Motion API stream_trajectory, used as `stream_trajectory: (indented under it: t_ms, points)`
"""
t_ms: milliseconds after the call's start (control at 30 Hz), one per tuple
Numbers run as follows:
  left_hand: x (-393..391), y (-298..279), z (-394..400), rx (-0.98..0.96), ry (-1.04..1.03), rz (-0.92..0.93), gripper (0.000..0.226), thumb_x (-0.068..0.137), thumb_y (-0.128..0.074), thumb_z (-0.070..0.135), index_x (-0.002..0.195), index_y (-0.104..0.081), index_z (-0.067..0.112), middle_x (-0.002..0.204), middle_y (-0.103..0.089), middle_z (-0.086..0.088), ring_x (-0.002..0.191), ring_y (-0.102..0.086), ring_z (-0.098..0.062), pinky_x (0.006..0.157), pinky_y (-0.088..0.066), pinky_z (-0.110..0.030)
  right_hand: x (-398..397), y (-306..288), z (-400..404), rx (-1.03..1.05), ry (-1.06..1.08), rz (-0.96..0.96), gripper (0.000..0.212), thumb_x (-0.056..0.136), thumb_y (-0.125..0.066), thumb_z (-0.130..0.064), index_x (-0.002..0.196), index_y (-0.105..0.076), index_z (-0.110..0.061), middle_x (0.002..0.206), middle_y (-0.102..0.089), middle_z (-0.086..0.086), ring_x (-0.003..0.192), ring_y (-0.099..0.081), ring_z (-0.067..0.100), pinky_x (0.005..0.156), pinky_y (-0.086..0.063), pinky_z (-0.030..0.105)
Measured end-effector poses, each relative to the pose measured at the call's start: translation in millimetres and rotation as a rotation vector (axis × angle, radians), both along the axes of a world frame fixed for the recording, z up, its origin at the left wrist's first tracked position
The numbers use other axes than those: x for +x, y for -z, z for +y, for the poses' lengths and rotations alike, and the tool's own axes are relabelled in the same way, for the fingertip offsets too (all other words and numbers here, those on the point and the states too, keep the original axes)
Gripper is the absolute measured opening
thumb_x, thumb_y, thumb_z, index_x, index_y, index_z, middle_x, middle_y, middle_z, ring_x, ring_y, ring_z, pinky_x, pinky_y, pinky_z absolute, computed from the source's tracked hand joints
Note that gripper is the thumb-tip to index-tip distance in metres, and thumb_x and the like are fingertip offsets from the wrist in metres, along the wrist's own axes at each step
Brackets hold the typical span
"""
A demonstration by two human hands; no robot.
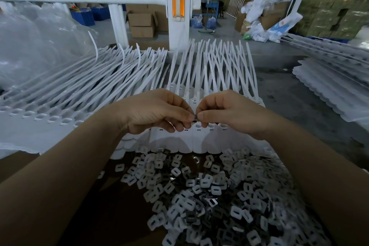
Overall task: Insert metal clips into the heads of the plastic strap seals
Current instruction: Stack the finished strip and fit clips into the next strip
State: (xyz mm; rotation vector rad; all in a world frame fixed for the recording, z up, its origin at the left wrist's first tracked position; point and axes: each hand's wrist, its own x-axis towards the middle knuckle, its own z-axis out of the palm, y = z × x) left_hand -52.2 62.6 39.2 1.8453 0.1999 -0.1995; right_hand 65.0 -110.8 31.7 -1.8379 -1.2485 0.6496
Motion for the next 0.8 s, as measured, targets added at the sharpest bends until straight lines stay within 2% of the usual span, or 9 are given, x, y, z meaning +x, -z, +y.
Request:
stream_trajectory:
  t_ms: [100,200,267,367,467,533,633,800]
  points:
    - [1,0,0,0.009,-0.035,-0.015,0.02,0.063,-0.075,0.026,0.078,-0.073,0.014,0.076,-0.071,-0.003,0.065,-0.064,-0.008,0.058,-0.051,-0.016,3,0,0,0.015,0.037,0.006,0.009,0.092,-0.063,-0.018,0.086,-0.069,-0.018,0.075,-0.069,-0.006,0.07,-0.061,0.002,0.066,-0.047,0.017]
    - [2,1,0,0.007,-0.058,-0.029,0.017,0.061,-0.078,0.028,0.074,-0.075,0.016,0.075,-0.071,-0.003,0.063,-0.064,-0.008,0.056,-0.05,-0.015,3,1,1,0.034,0.045,0.006,0.007,0.091,-0.065,-0.02,0.086,-0.069,-0.019,0.073,-0.069,-0.008,0.069,-0.061,0.001,0.064,-0.047,0.014]
    - [4,3,-1,0.039,-0.065,-0.035,0.012,0.066,-0.079,0.025,0.074,-0.075,0.017,0.074,-0.071,-0.003,0.062,-0.063,-0.007,0.055,-0.048,-0.015,4,3,2,0.036,0.048,-0.005,0.008,0.091,-0.065,-0.019,0.084,-0.069,-0.02,0.072,-0.068,-0.009,0.068,-0.061,0.0,0.064,-0.046,0.014]
    - [7,6,0,0.134,-0.142,-0.075,0.003,0.08,-0.076,0.019,0.081,-0.075,0.017,0.073,-0.071,-0.001,0.059,-0.061,-0.004,0.051,-0.045,-0.013,7,7,5,0.025,0.125,-0.035,0.008,0.09,-0.066,-0.021,0.083,-0.069,-0.018,0.074,-0.067,-0.002,0.07,-0.06,0.009,0.068,-0.048,0.027]
    - [10,12,1,0.29,-0.255,-0.136,0.001,0.085,-0.073,0.016,0.085,-0.074,0.016,0.069,-0.072,0.003,0.054,-0.058,0.0,0.047,-0.043,-0.011,10,13,7,-0.012,0.216,-0.183,0.01,0.088,-0.069,-0.024,0.078,-0.067,-0.023,0.067,-0.064,-0.012,0.057,-0.055,-0.004,0.058,-0.043,0.016]
    - [12,16,2,0.442,-0.245,-0.152,0.003,0.083,-0.075,0.017,0.083,-0.074,0.019,0.069,-0.072,0.008,0.056,-0.061,0.0,0.052,-0.048,-0.013,11,17,8,-0.068,0.226,-0.291,0.012,0.088,-0.068,-0.025,0.076,-0.066,-0.027,0.071,-0.065,-0.012,0.058,-0.055,-0.009,0.055,-0.039,0.013]
    - [12,20,1,0.588,-0.159,-0.142,0.009,0.078,-0.08,0.019,0.082,-0.075,0.025,0.076,-0.073,0.01,0.069,-0.067,-0.001,0.063,-0.053,-0.016,10,19,10,-0.132,0.202,-0.358,0.013,0.088,-0.067,-0.025,0.076,-0.064,-0.03,0.074,-0.065,-0.012,0.061,-0.056,-0.006,0.057,-0.038,0.014]
    - [13,22,1,0.718,-0.077,-0.175,0.011,0.077,-0.081,0.026,0.081,-0.073,0.032,0.078,-0.071,0.013,0.073,-0.064,0.003,0.067,-0.052,-0.013,9,22,13,-0.163,0.206,-0.406,0.017,0.087,-0.067,-0.027,0.072,-0.061,-0.032,0.072,-0.062,-0.015,0.06,-0.055,-0.006,0.055,-0.038,0.014]
